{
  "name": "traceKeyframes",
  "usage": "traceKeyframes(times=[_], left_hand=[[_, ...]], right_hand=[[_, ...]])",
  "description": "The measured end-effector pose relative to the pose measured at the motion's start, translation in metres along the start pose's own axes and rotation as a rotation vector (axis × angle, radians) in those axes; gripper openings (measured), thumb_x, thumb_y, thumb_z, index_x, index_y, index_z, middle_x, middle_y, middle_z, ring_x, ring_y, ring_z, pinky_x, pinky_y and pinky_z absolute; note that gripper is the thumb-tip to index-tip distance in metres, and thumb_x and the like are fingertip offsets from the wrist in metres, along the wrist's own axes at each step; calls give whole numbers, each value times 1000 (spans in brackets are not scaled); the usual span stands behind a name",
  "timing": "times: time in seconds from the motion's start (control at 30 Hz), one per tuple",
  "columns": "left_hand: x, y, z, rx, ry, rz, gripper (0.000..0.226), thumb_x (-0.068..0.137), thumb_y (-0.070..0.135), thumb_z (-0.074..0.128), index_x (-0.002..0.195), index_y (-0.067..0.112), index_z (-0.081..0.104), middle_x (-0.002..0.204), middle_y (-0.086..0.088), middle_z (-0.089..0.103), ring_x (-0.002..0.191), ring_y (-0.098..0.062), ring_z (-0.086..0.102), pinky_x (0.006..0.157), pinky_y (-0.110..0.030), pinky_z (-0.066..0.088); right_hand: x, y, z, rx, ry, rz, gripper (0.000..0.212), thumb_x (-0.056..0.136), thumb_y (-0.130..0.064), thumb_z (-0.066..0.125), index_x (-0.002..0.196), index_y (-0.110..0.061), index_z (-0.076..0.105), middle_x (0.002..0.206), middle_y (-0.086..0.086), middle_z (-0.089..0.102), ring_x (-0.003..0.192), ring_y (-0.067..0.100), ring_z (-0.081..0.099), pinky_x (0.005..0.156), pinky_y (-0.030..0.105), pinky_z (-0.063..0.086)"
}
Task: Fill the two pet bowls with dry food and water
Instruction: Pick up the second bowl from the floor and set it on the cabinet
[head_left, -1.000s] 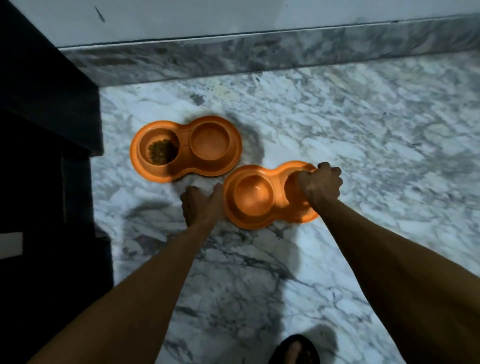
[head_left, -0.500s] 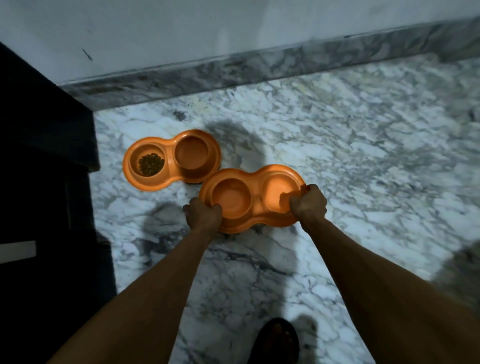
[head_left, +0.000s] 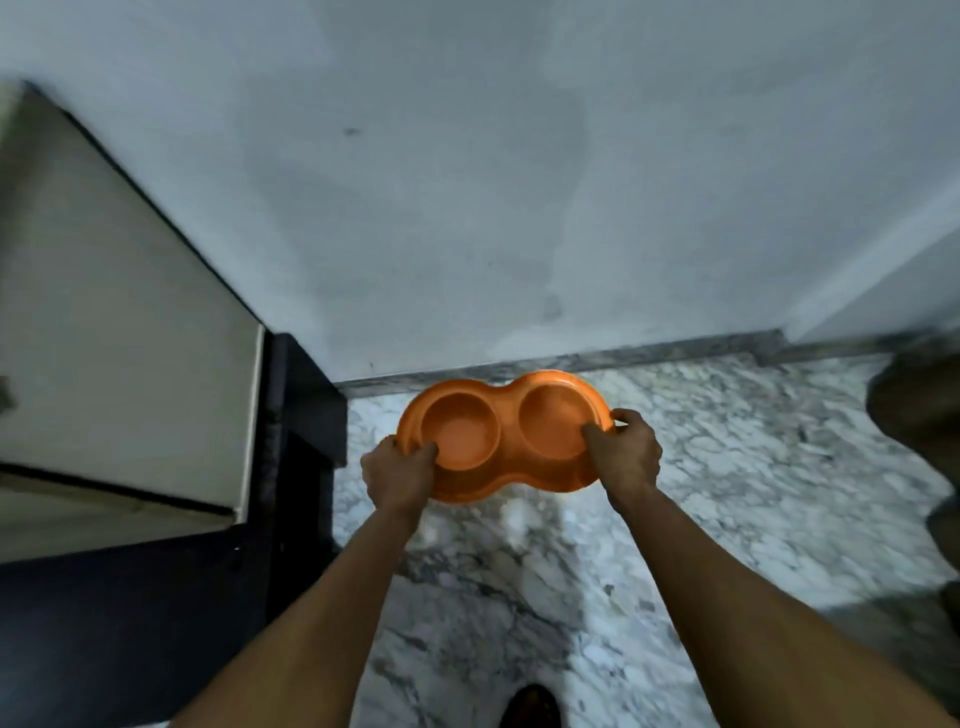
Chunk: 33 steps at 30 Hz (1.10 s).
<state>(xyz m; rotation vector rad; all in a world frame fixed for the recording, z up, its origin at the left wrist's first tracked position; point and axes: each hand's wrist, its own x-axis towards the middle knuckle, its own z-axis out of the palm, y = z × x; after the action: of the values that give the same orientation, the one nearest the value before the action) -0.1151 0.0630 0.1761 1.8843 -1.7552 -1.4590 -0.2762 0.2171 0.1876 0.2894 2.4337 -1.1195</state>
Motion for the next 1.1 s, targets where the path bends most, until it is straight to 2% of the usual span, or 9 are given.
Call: traceKeyframes(times=[0.1,0.23,0.37,0.5,0.7,0.8,0.87,1.0,1.1], left_hand=[[-33,47,-55,-71,41,56,57,53,52,60,91,10,69,99,-18,67,91,-35,65,82,-46,55],[-76,100,-125,-181,82,151,48,53,50,62,76,8,68,78,-15,68,75,-32,65,70,-46,56],[-87,124,-188,-252,134,203,63,47,53,62,91,9,70,87,-17,71,82,-35,69,73,-50,58],[-119,145,-275,-319,161,185,79,47,52,65,116,13,67,105,-12,70,97,-32,67,89,-46,55],[-140,116,-415,-348,230,185,29,74,28,73,97,12,65,108,-8,63,92,-27,61,79,-32,49],[-132,84,-482,-397,232,161,56,73,30,75,123,8,63,123,-12,60,105,-30,62,90,-41,54],[-124,63,-529,-426,255,156,63,73,30,77,129,8,60,126,-13,60,108,-31,62,92,-42,53],[-113,27,-609,-461,314,137,46,77,22,76,118,5,65,112,-11,67,95,-25,62,80,-32,48],[-105,3,-658,-490,366,116,41,79,20,76,115,4,66,107,-12,67,94,-26,62,85,-34,51]], right_hand=[[-55,-59,-41,89,12,-40,47,77,-24,69,122,-19,60,113,8,65,95,27,58,79,38,48],[-124,-120,-80,153,20,-97,46,77,-27,70,120,-20,59,119,6,63,103,29,58,83,38,47],[-190,-161,-97,177,26,-169,46,73,-32,69,117,-23,58,120,6,61,106,31,59,89,44,51],[-260,-194,-89,185,29,-253,48,73,-31,71,119,-21,58,117,8,64,106,32,60,90,47,51],[-378,-217,-37,222,-7,-348,48,77,-31,71,122,-18,59,118,12,64,108,35,59,91,45,48],[-435,-221,3,223,-52,-374,48,79,-30,71,123,-16,58,119,14,63,108,36,58,89,44,46],[-472,-226,33,221,-85,-398,48,80,-31,71,123,-15,58,119,15,64,108,36,59,89,44,46],[-535,-235,90,198,-151,-442,51,82,-33,73,126,-14,56,122,15,63,111,36,59,92,48,49],[-573,-242,133,181,-209,-461,52,80,-33,74,126,-15,56,123,14,63,111,35,58,94,49,49]])
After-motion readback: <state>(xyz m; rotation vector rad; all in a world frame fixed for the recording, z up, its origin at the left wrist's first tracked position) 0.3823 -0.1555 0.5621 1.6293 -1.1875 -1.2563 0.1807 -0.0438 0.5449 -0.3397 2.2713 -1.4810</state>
